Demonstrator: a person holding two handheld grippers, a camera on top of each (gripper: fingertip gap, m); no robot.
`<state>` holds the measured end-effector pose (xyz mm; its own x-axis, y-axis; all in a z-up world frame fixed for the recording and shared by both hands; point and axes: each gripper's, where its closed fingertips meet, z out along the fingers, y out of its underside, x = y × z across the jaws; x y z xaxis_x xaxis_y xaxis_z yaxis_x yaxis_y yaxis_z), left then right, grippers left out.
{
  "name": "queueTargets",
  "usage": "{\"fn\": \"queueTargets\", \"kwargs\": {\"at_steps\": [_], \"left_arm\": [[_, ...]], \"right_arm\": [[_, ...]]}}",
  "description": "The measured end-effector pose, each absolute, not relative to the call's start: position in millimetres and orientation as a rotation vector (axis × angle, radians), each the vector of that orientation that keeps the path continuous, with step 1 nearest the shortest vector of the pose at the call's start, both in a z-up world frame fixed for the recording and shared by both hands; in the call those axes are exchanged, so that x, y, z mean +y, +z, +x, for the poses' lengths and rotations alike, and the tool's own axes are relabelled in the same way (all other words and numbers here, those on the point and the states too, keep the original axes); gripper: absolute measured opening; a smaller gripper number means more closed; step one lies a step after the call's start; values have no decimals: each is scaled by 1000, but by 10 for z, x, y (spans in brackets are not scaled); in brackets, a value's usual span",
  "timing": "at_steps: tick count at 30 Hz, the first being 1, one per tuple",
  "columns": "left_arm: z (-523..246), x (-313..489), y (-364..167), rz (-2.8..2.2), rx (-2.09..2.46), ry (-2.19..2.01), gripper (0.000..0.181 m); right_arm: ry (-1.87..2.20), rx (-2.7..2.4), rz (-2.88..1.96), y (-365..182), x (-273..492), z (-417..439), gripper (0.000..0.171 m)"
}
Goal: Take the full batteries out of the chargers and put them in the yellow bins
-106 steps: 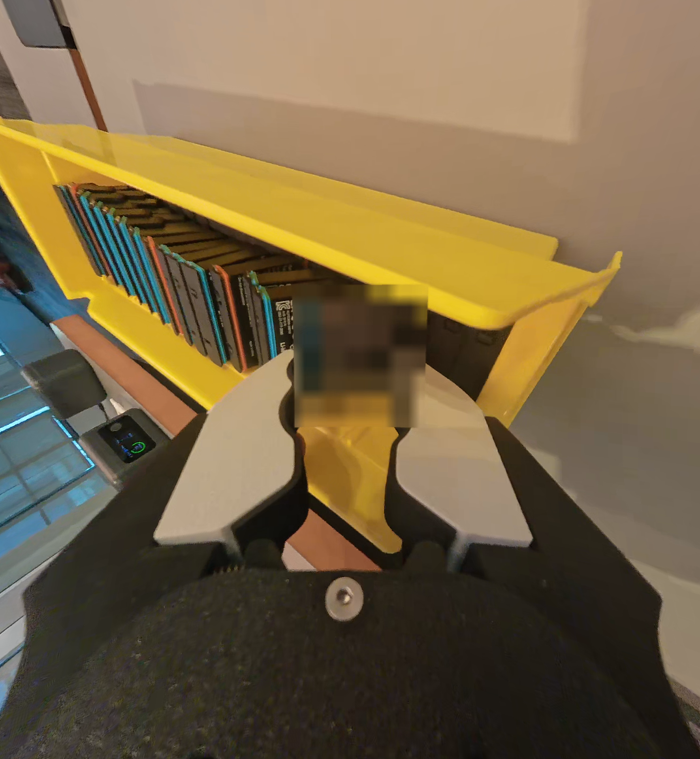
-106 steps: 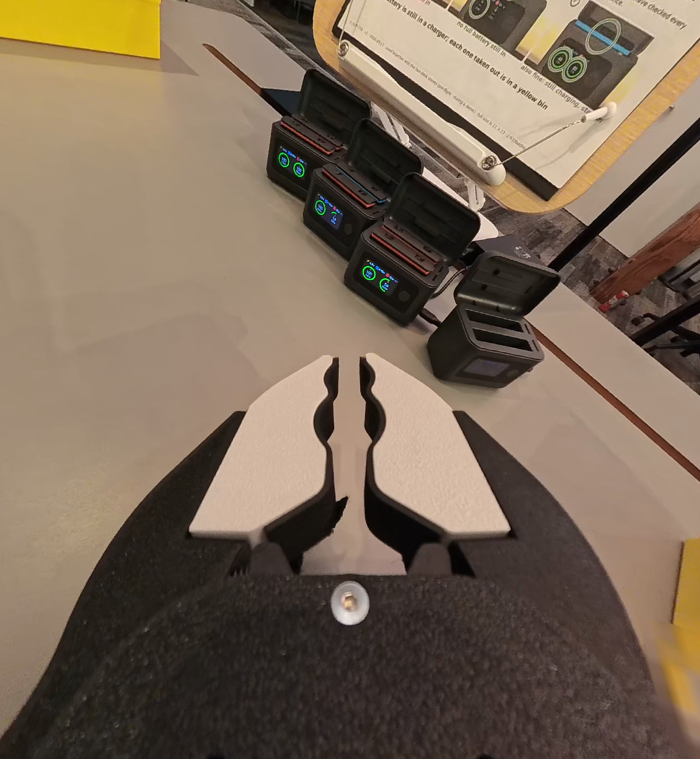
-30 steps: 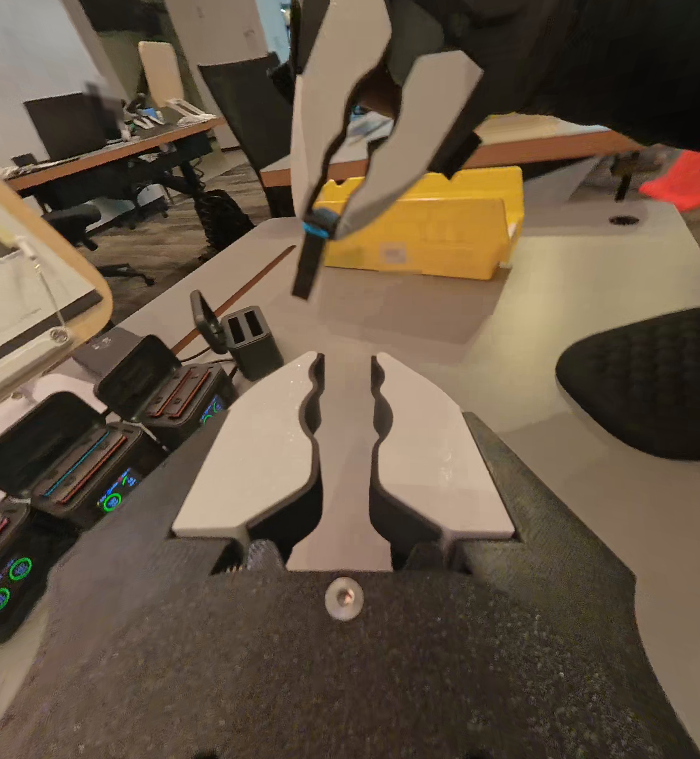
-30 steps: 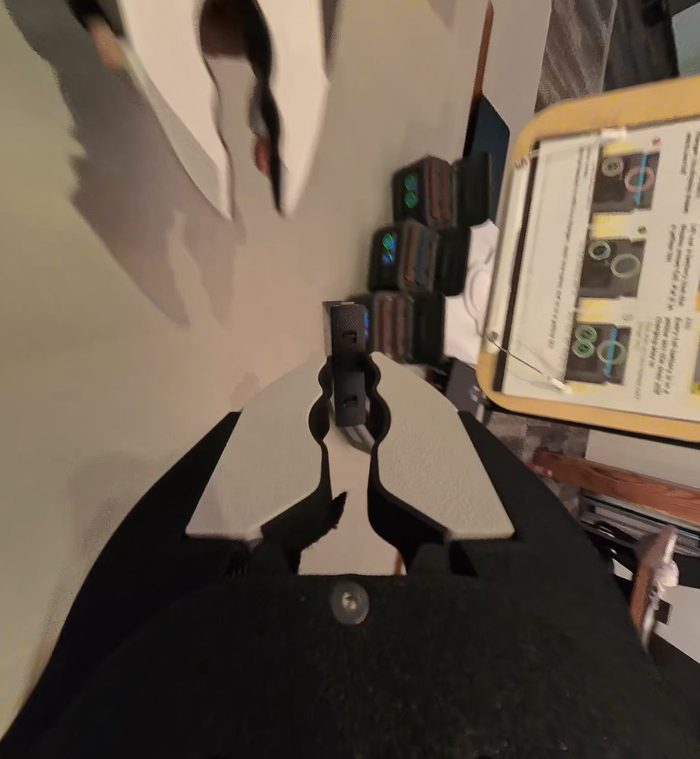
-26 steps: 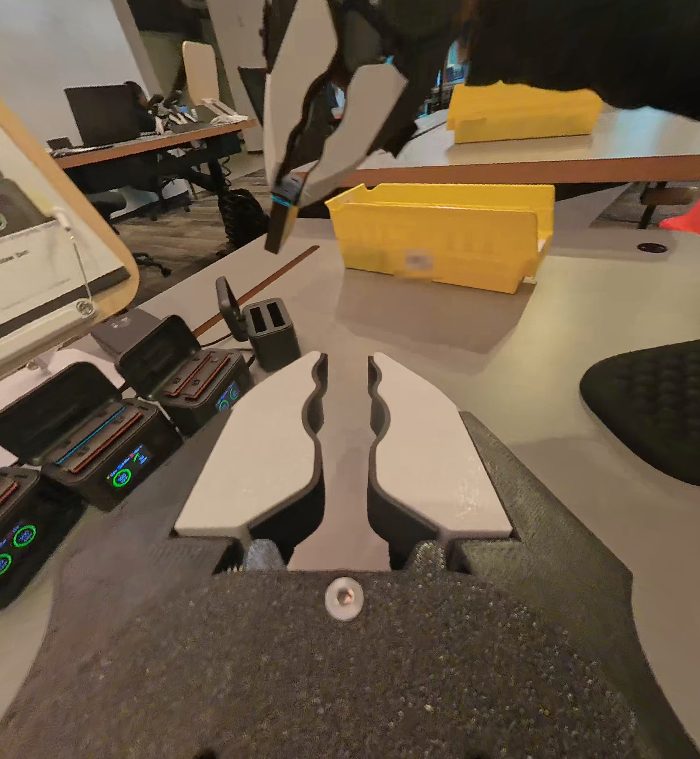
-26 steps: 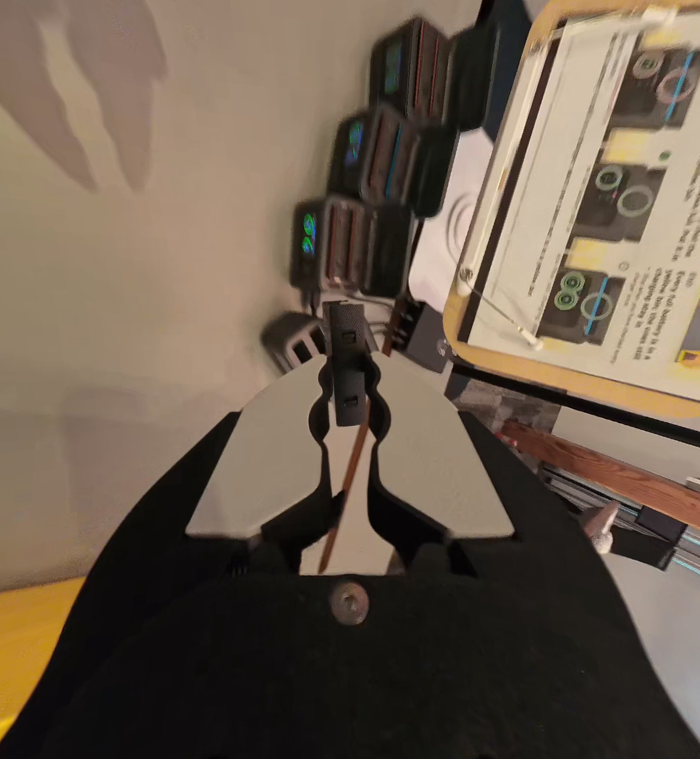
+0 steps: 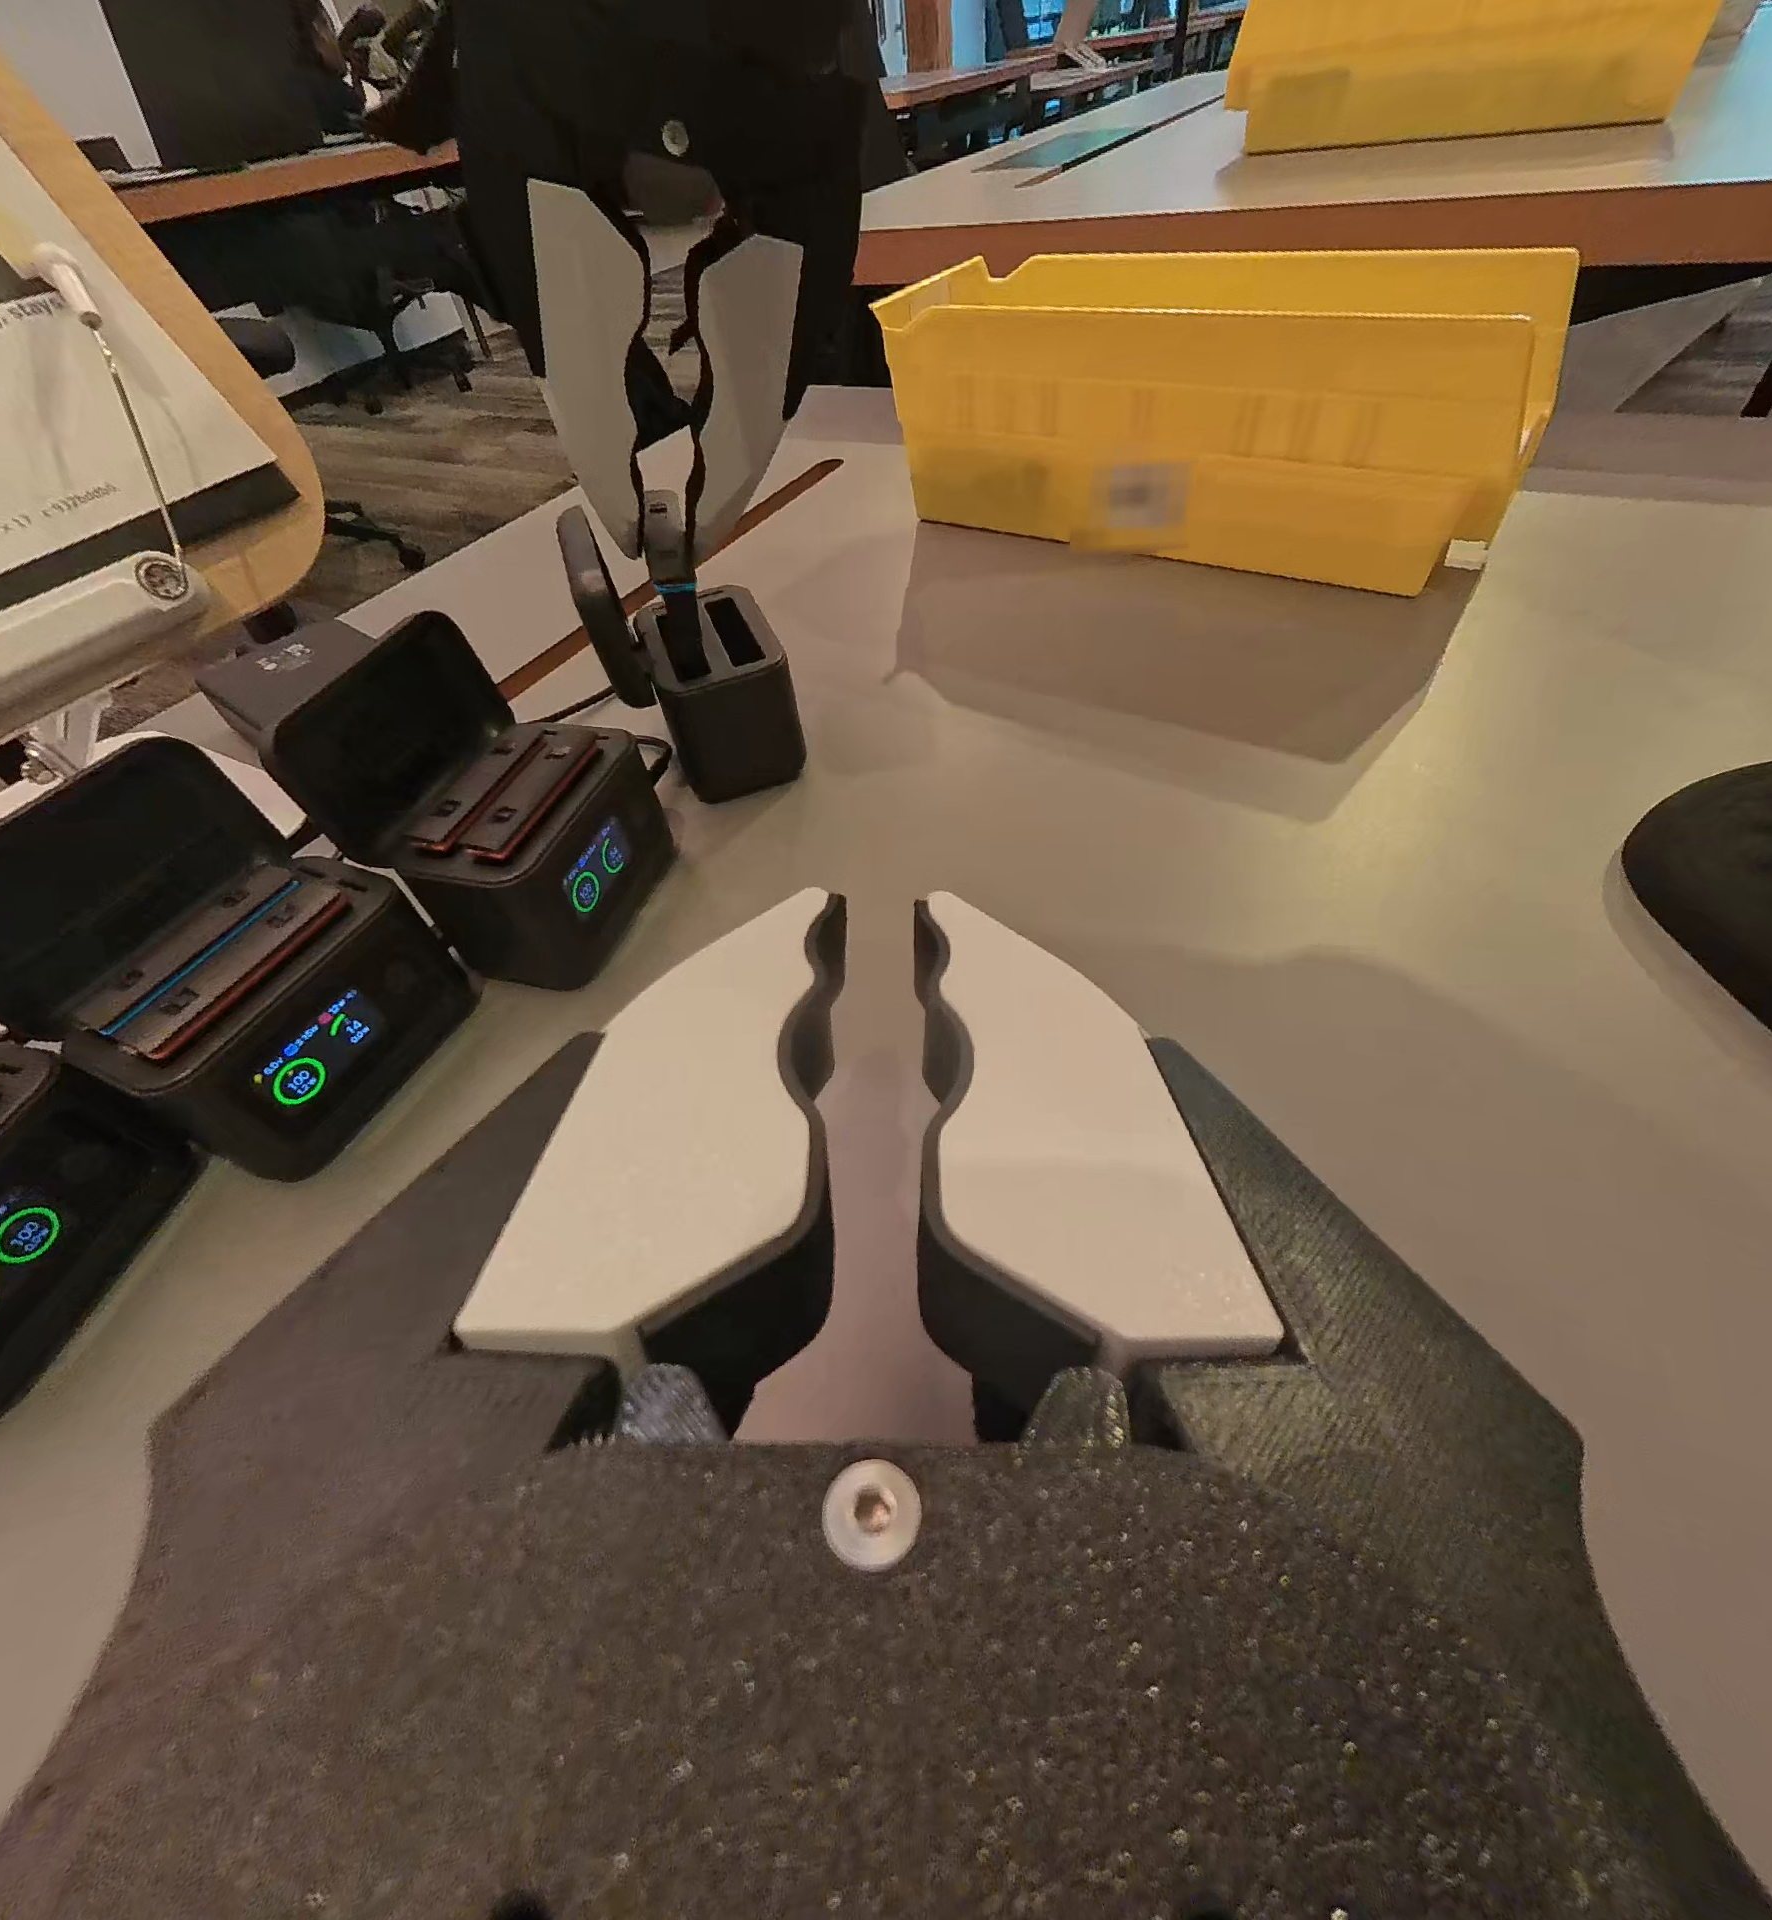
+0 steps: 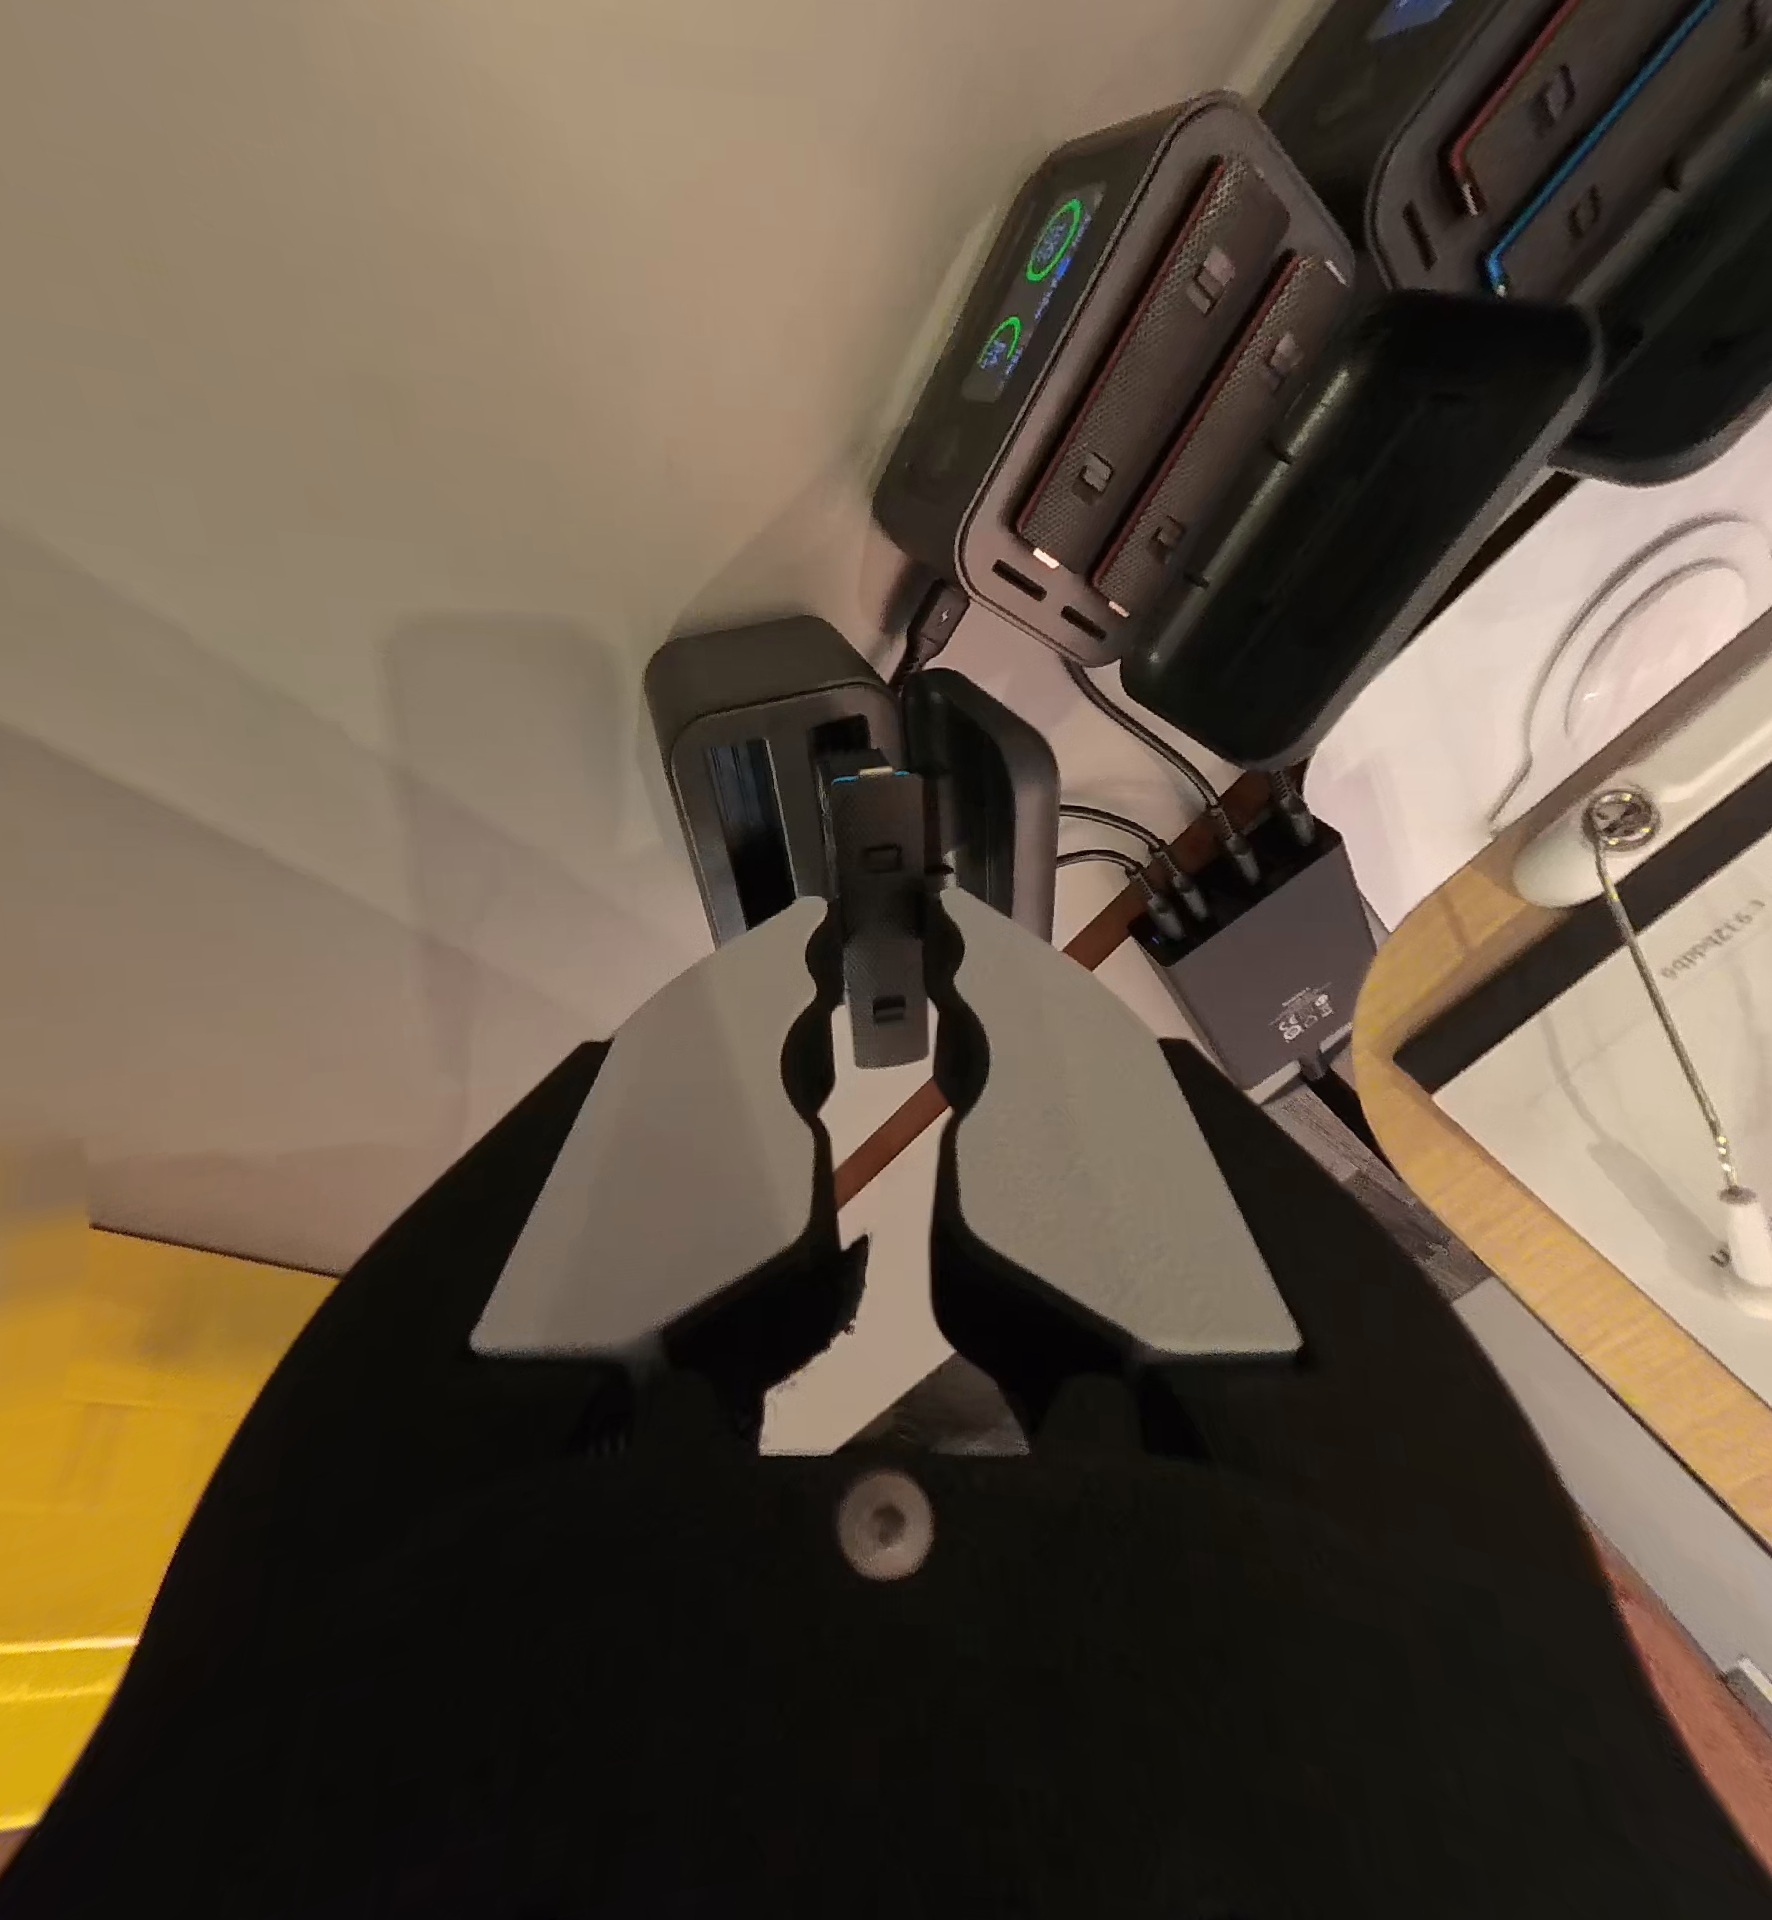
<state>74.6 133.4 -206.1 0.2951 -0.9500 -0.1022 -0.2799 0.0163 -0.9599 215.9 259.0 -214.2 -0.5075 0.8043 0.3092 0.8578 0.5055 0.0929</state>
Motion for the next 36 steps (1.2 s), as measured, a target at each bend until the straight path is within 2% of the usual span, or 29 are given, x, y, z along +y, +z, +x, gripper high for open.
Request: {"fn": "queueTargets", "kwargs": {"at_steps": [21,36], "left_arm": [[711,1372,-2051,-1500,1171,-778,11],[718,1364,-2108,-1515,1187,-784,11]], "right_arm": [[-391,-2516,-1488,-2251,2671,2215,16],[43,-2271,-1618,-2206,2577,2037,15]]}}
